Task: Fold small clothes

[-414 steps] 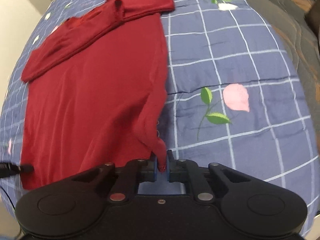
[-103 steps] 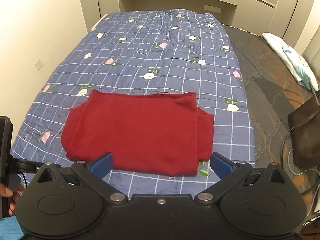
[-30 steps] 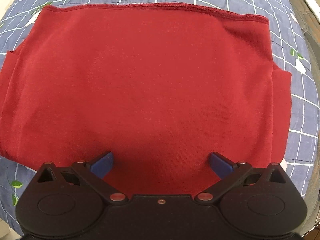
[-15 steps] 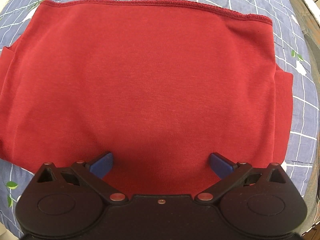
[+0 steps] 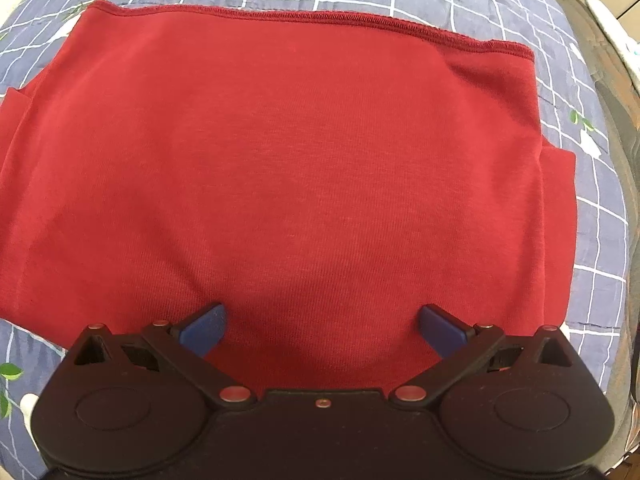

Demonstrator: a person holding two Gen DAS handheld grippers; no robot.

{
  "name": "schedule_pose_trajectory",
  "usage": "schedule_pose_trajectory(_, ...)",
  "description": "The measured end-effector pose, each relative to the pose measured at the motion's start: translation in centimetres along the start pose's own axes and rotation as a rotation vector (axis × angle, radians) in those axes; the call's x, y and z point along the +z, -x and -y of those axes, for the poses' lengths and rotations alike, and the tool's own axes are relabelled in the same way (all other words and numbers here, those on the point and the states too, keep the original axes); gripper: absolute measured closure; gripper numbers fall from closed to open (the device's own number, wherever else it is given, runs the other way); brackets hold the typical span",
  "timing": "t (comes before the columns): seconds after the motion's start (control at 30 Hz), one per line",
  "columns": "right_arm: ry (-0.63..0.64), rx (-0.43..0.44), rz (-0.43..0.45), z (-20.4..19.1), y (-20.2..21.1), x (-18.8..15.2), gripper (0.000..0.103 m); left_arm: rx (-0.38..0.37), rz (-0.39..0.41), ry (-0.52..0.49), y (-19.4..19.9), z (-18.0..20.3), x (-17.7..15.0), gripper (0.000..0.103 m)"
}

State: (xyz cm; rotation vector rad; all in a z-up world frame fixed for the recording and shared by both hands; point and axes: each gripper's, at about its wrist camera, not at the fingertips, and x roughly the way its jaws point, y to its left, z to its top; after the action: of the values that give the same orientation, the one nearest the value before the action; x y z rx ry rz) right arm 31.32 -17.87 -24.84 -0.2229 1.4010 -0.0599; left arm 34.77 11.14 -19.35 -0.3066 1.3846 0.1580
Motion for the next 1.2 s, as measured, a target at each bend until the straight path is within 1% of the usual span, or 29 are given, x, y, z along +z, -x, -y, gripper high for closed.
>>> schedule_pose_trajectory(0.23, -0.005, 0.000, 0.069, 0.1, 0.2, -1.8, 0.001, -0.021, -0.014, -0.043, -1.4, 0.3, 0.9, 0.001)
schedule_pose_trajectory(0.4, -0.010, 0.002, 0.086, 0.2, 0.5, -2.3, 0.001, -0.039, -0.010, -0.093, -1.5, 1.4, 1.5, 0.001)
schedule_pose_trajectory(0.53, -0.013, 0.002, 0.092, 0.2, 0.7, -2.4, 0.001, -0.040, -0.040, -0.122, -2.3, 2.1, 2.0, 0.001)
schedule_pose_trajectory(0.67, -0.018, 0.001, 0.091, 0.2, 0.8, -2.3, 0.001, -0.013, -0.079, -0.104, -3.1, 2.2, 2.3, 0.001)
schedule_pose_trajectory(1.0, -0.030, 0.003, 0.099, 0.6, 0.6, -2.4, 0.001, -0.001, -0.094, -0.110, -3.6, 2.2, 2.5, 0.001)
schedule_pose_trajectory(1.2, -0.029, 0.006, 0.118, 0.6, 0.6, -2.9, 0.001, 0.008, -0.111, -0.112, -4.3, 1.9, 2.4, 0.001)
